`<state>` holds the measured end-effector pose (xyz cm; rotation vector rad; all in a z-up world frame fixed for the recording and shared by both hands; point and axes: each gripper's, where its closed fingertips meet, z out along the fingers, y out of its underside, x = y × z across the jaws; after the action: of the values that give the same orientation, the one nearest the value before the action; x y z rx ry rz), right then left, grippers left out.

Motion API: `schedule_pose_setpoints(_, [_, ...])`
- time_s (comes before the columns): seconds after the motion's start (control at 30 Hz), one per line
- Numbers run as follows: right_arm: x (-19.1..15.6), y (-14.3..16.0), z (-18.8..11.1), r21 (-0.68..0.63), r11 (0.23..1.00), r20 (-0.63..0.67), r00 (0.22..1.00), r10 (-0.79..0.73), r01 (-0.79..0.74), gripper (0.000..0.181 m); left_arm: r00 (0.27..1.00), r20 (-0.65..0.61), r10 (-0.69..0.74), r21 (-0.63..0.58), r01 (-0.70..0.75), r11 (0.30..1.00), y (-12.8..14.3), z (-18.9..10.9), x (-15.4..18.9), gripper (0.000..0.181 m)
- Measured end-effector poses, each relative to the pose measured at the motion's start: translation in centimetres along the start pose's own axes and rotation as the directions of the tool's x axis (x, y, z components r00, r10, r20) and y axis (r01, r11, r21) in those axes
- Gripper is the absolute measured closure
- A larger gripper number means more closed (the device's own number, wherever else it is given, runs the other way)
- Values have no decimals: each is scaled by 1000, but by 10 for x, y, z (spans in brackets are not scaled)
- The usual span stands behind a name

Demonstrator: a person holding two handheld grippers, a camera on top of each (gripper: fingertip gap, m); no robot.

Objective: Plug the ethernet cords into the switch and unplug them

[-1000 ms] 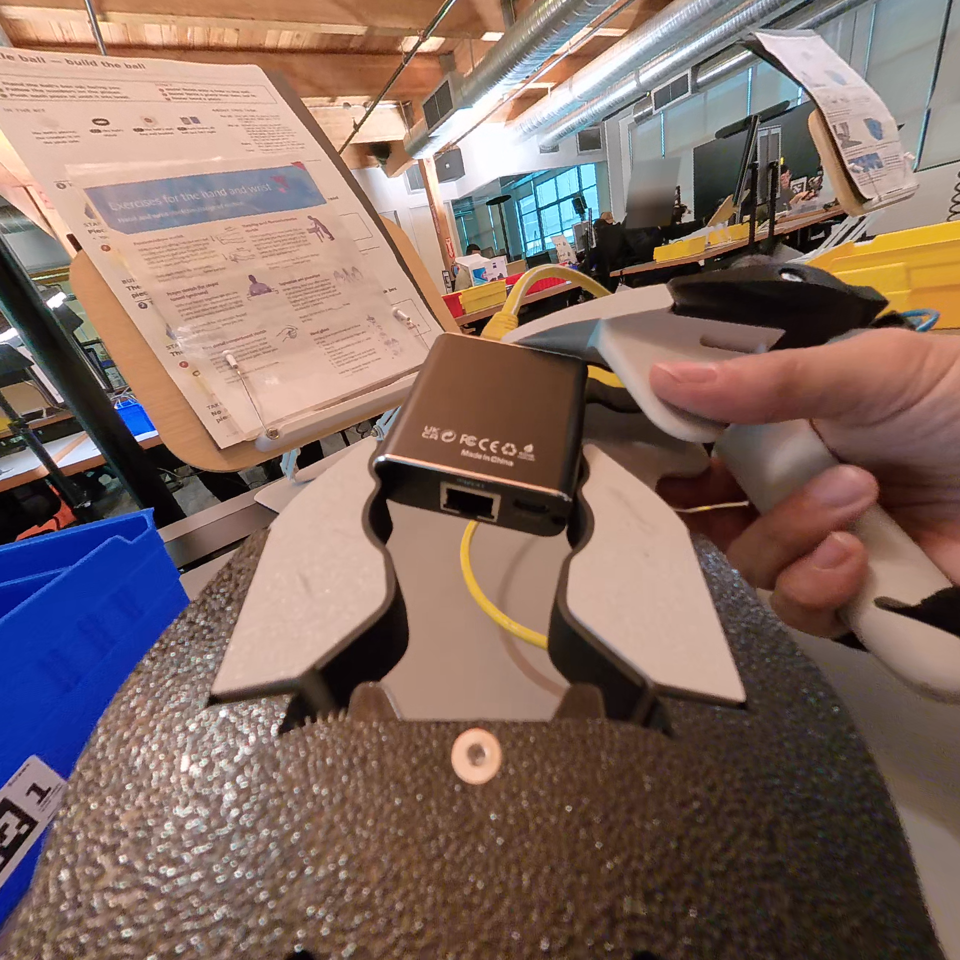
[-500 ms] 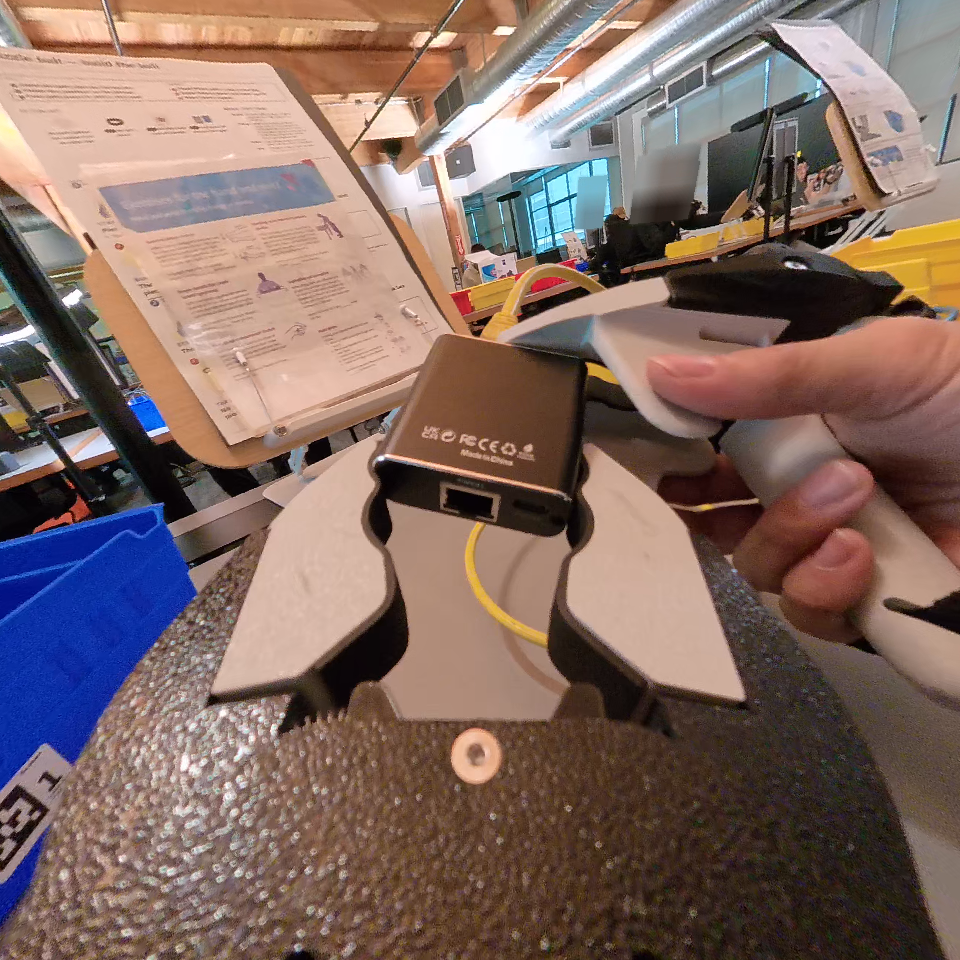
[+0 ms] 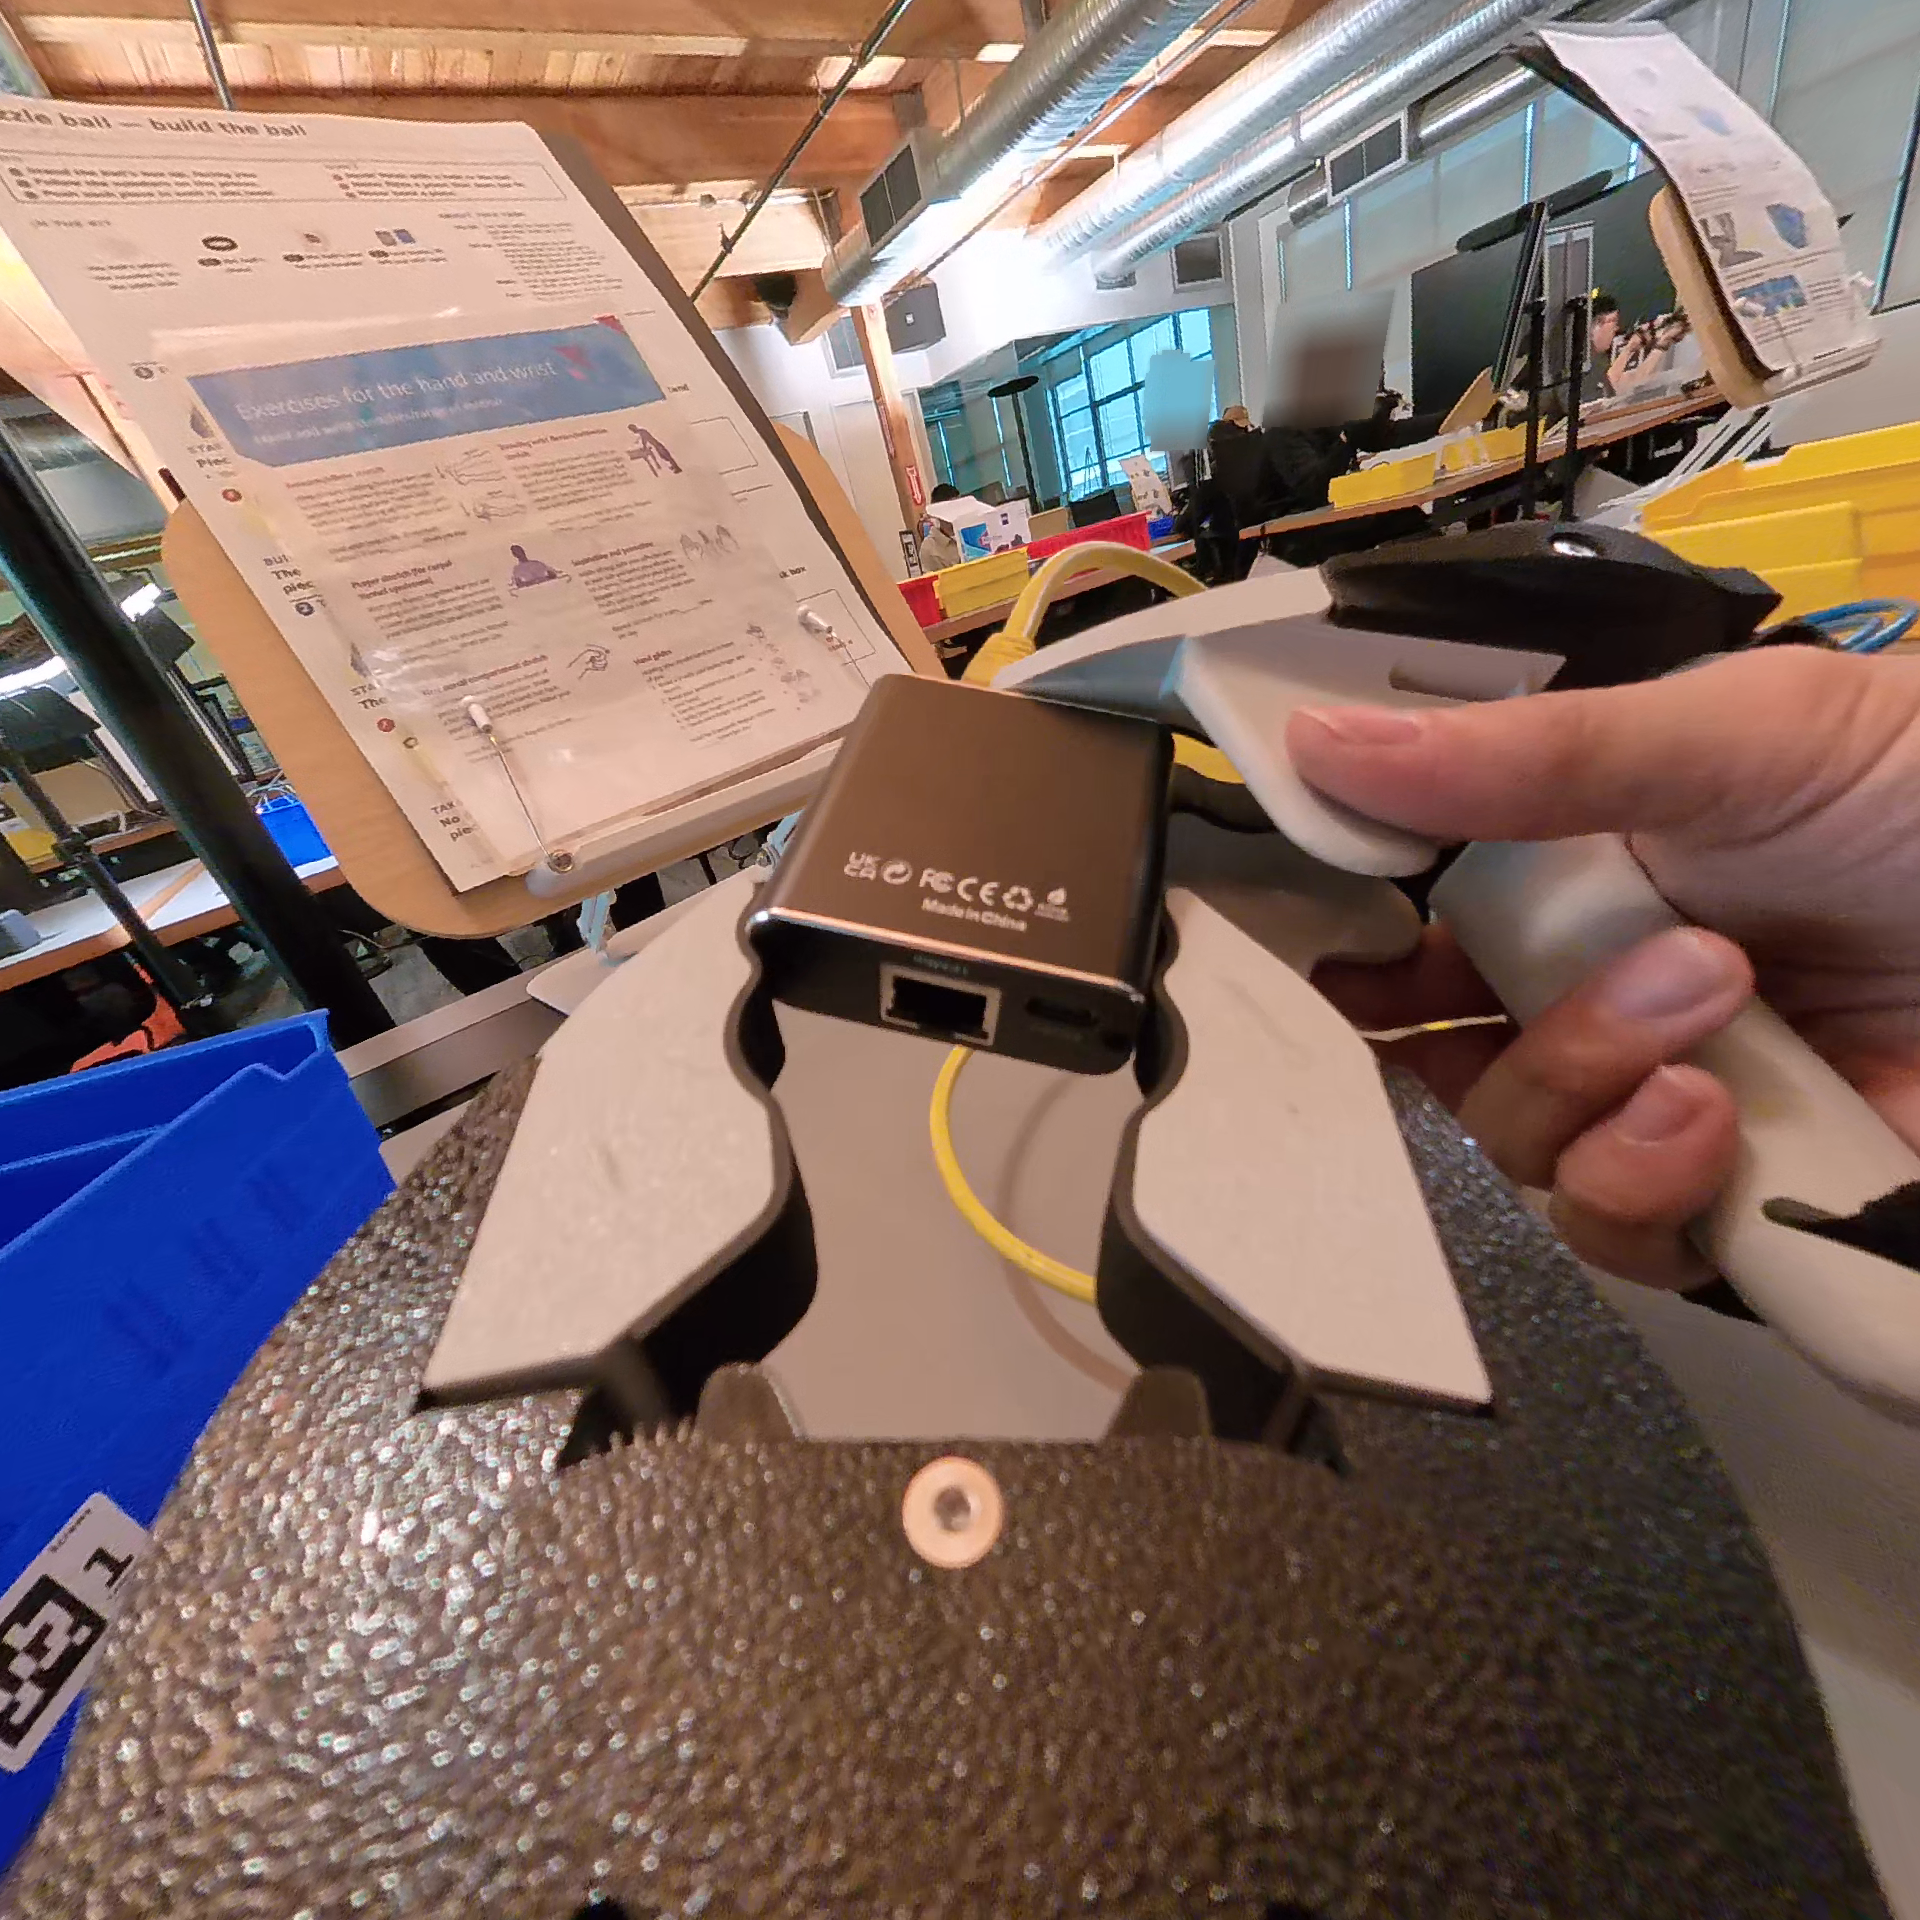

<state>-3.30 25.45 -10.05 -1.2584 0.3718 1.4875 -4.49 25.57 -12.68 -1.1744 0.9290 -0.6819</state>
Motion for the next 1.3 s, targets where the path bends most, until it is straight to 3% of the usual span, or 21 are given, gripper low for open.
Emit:
schedule_pose_setpoints(0.2, [-2, 0, 0, -2, 1000, 2, 1000, -12, 12, 169, 1000, -2, 8, 6, -8, 1000, -1, 0, 1, 115])
schedule_pose_setpoints(0.47, [-1, 1, -4, -35, 987, -7, 988, -156, 155, 173, 1000, -25, 5, -14, -6, 1000, 2, 2, 5, 115])
schedule_pose_setpoints(0.87, [-5, 1, 6, -151, 905, -50, 912, -408, 397, 168, 999, -3, -51, -49, 51, 997, 8, 3, 0, 115])
schedule_pose_setpoints(1.13, [-5, 0, 7, -46, 968, 19, 969, -245, 246, 169, 1000, 23, -9, -36, 10, 999, 2, 1, -3, 116])
schedule_pose_setpoints(1.3, [-2, 0, 8, -54, 984, 33, 985, -169, 171, 170, 999, 12, -37, -45, 37, 998, 5, 1, -4, 116])
